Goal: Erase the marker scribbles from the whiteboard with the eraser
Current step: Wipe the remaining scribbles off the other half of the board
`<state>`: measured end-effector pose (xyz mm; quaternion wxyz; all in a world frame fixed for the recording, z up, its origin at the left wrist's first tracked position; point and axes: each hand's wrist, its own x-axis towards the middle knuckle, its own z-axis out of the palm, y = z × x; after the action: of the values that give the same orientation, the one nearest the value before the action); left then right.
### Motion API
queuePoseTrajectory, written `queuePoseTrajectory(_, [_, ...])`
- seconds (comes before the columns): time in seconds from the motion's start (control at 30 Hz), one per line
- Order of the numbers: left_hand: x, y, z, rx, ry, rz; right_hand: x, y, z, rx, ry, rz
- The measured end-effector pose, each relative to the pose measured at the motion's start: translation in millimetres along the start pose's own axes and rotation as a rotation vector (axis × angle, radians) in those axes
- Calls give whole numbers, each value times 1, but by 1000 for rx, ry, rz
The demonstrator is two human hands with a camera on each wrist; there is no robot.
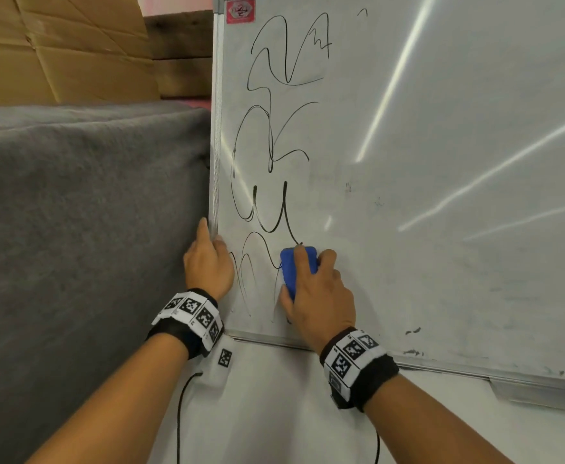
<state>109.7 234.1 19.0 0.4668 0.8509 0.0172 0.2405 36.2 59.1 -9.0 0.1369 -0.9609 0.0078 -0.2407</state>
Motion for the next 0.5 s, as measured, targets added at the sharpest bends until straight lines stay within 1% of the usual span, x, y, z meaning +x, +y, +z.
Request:
queuePoseTrajectory(0.07, [11, 7, 1, -83, 19, -52, 9, 0, -6, 8, 35, -15])
queuePoseTrajectory(0.17, [29, 20, 4, -209, 87, -139, 27, 0, -17, -14, 110, -45])
queuePoseTrajectory(0.27, [47, 24, 7, -333, 105, -220, 39, 1, -25, -29, 167, -71])
queuePoseTrajectory(0.37, [61, 20, 12, -428, 76, -252, 27, 11, -18, -75, 140, -146])
queuePoseTrajectory(0.5, [74, 5, 16, -534, 7, -293, -2, 33, -4, -112, 58, -248])
